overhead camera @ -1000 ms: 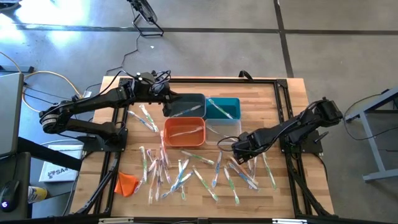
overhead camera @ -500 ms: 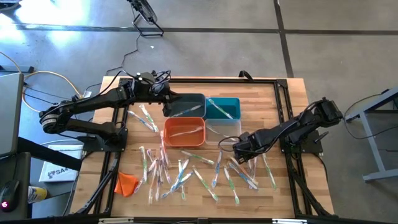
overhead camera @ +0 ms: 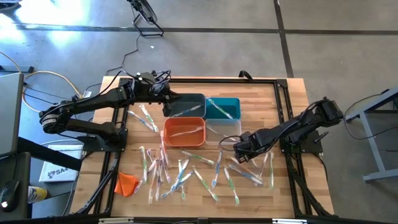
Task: Pick & Place Toothbrushes
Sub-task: Put the purple toothbrush into the transparent bin
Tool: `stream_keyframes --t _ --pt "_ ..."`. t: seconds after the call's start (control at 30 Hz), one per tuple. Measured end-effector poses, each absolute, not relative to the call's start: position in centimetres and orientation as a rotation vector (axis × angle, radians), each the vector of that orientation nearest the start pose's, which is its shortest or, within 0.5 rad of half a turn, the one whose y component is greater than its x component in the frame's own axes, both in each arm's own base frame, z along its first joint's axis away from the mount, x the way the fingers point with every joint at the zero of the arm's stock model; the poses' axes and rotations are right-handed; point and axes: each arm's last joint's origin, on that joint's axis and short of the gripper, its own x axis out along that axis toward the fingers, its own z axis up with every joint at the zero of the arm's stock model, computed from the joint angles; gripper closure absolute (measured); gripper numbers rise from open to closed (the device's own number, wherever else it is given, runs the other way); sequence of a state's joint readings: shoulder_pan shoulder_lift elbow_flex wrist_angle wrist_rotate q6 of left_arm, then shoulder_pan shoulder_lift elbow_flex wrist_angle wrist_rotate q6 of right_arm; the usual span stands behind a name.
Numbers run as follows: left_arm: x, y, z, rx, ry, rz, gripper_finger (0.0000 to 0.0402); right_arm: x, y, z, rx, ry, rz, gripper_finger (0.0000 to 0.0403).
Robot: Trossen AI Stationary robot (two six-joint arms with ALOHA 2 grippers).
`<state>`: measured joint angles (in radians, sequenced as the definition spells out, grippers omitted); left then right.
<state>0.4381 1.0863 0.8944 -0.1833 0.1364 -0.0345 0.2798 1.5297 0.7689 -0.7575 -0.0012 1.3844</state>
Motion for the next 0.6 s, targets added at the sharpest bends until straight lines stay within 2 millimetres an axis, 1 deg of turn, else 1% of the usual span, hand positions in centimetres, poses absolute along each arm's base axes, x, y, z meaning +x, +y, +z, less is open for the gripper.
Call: stream_keyframes --t 0.27,0.4,0.6 --pt "21.8 9.8 31.4 -0.141 0.356 0.304 0.0401 21.2 6.0 16.2 0.914 1.317 -0.876 0.0399" --pt "21.8 9.8 31.4 -0.141 0.356 0.304 0.0401 20.2 5.5 17.6 0.915 1.261 -0.924 0.0399" --pt "21.8 9.8 31.4 -0.141 0.355 0.304 0.0401 18.1 4.7 19.8 0.932 1.185 -1.005 0.04"
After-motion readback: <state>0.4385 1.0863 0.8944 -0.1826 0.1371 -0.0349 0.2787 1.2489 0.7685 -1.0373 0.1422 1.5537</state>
